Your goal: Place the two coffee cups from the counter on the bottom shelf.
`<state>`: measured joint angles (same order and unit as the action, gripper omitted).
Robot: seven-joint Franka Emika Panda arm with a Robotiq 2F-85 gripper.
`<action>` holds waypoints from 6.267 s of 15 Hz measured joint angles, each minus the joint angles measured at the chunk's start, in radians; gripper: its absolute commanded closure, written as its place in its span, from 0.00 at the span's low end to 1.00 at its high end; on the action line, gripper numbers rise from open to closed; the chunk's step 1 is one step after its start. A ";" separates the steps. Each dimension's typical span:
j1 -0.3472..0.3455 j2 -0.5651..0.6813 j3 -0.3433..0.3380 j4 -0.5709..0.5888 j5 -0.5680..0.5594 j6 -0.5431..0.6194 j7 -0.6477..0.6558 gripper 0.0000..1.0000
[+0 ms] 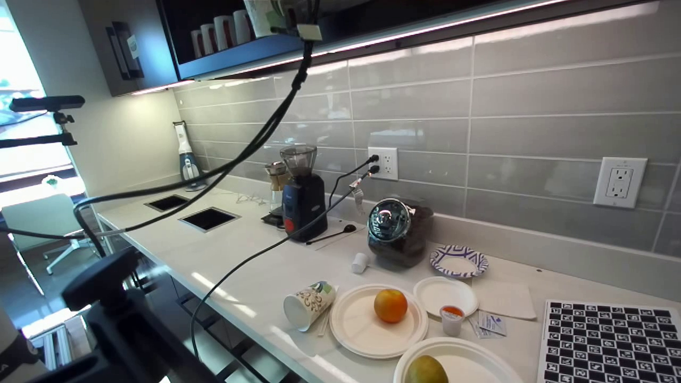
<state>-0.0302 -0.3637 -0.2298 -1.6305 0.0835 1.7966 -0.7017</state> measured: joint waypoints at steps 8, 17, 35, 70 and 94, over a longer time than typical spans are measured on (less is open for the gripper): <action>0.016 0.125 0.014 0.166 0.000 0.011 -0.133 0.99; 0.018 0.255 0.039 0.312 0.026 0.011 -0.254 0.99; 0.025 0.370 0.045 0.438 0.113 -0.005 -0.328 0.99; 0.022 0.396 0.044 0.558 0.113 0.008 -0.315 0.00; -0.051 -0.045 -0.017 0.042 0.076 -0.576 -0.036 0.00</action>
<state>-0.0808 -0.4082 -0.2465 -1.5885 0.1591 1.2210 -0.7377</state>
